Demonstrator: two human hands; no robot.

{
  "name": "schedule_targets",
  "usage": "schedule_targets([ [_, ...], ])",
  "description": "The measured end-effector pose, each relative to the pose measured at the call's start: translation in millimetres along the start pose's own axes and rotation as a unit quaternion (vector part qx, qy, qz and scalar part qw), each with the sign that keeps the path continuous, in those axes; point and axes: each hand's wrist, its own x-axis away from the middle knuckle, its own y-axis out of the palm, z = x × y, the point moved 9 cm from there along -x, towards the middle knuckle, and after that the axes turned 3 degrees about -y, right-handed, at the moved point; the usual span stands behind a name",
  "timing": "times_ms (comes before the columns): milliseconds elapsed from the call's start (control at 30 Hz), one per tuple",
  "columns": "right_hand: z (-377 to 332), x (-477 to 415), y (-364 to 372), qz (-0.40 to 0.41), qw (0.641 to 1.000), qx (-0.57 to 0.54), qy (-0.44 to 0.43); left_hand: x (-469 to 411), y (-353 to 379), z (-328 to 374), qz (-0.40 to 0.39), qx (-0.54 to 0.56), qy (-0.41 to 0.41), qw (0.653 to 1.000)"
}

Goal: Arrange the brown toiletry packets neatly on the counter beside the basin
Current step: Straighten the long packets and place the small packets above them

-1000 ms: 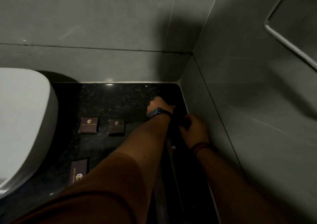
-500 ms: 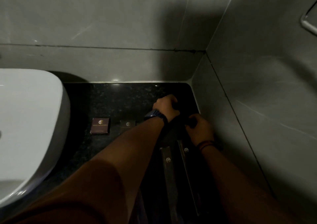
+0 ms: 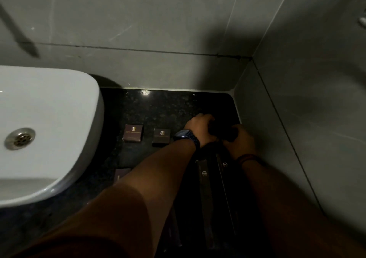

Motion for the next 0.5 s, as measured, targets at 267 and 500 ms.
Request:
schedule_targets([
  [267,13.1,79.6,-19.2,0.012,1.0,-0.007,0.014,104.9,-9.4,-8.9,0.099,0.004,-0.118,0.988],
  [500,39.3,146.5,3.5,-0.118,0.992,0.046,0.03,193.5,32.7,-14.0,0.07,0.03,-0.268,0.96],
])
